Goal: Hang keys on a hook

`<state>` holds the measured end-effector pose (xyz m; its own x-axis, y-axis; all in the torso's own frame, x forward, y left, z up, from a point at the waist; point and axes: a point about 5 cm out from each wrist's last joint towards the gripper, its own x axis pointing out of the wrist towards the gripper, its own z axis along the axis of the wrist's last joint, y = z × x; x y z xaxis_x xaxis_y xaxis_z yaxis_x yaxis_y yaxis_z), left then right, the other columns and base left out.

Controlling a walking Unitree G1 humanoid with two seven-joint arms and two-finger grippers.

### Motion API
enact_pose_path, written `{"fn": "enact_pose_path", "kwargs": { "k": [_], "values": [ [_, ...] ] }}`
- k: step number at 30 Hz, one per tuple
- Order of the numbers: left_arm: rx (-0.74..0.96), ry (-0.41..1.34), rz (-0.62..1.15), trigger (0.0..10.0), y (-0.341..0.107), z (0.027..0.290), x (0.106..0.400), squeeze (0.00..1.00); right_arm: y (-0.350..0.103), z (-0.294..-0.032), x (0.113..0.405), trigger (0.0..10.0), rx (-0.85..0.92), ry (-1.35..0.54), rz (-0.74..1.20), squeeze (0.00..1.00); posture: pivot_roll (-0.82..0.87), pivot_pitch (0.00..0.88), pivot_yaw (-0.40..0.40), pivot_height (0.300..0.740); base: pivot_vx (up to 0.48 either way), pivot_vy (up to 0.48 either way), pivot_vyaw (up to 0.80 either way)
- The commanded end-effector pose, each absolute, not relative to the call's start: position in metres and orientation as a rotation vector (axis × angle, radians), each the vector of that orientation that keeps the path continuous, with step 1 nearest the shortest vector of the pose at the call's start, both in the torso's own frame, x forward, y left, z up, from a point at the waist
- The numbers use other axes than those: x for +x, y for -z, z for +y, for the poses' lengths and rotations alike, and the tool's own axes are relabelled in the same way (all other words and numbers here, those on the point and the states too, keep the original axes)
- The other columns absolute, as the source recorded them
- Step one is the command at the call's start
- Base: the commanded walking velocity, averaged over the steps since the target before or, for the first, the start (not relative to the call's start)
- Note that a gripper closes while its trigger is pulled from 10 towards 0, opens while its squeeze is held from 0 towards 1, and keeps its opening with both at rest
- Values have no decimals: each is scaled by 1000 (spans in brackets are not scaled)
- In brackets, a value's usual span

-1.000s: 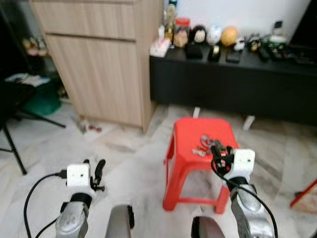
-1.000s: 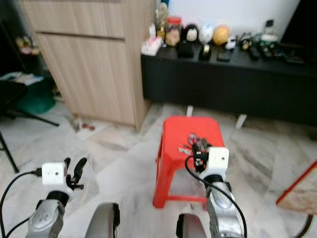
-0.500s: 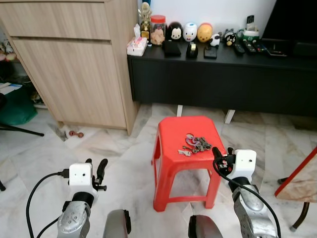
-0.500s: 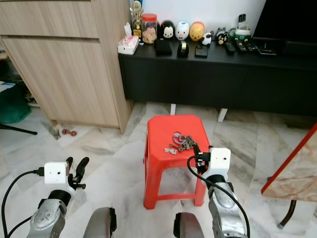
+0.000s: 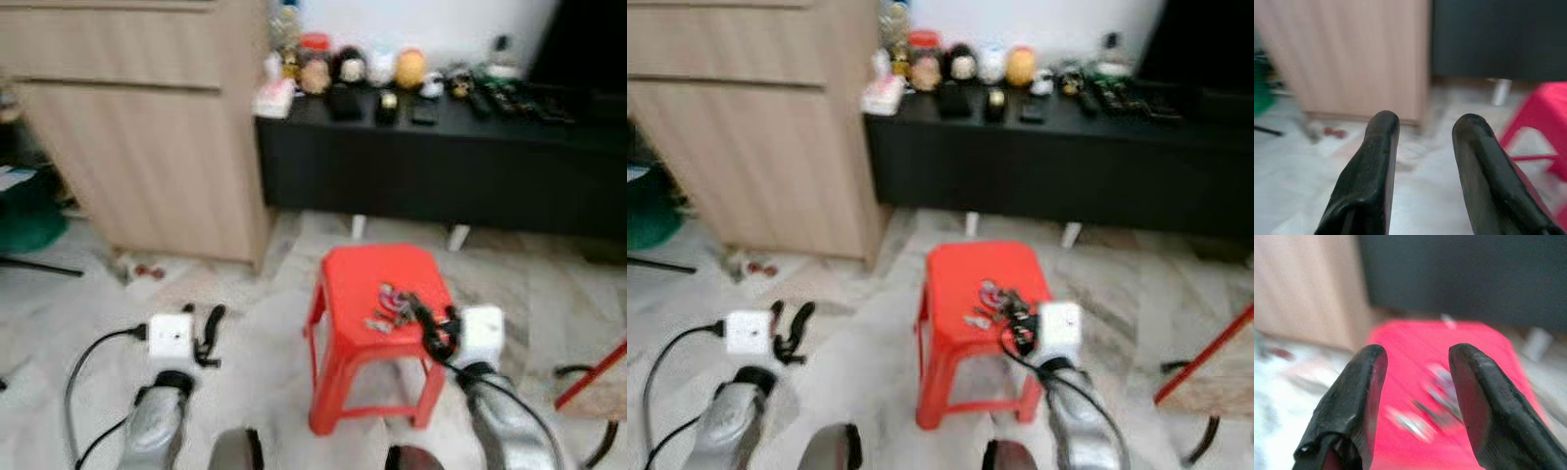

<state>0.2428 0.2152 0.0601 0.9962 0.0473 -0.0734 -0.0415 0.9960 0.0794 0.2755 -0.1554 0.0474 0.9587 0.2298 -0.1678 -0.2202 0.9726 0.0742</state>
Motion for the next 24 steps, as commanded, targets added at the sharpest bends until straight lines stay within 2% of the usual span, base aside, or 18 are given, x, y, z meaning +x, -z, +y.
{"fn": "enact_pose_path", "kwargs": {
  "k": [1,14,19,21,24],
  "values": [
    [60,-16,68,10000,-61,204,247,0,-46,-173,273,10000,39,-188,194,0,-19,0,-36,589,315,0,0],
    [59,-16,72,10000,-60,204,246,0,-45,-179,272,10000,34,-166,204,0,-23,0,-41,589,316,0,0],
    [57,-14,73,10000,-59,203,246,0,-32,-193,269,10000,74,-49,301,0,-23,0,-42,589,310,0,0],
    [61,-14,77,10000,-58,202,246,0,-23,-200,266,10000,126,2,365,0,-21,0,-45,589,0,0,0],
    [61,-17,80,10000,-58,203,245,0,-21,-202,266,10000,114,6,387,0,-19,0,-49,589,0,0,0]
  ]
}}
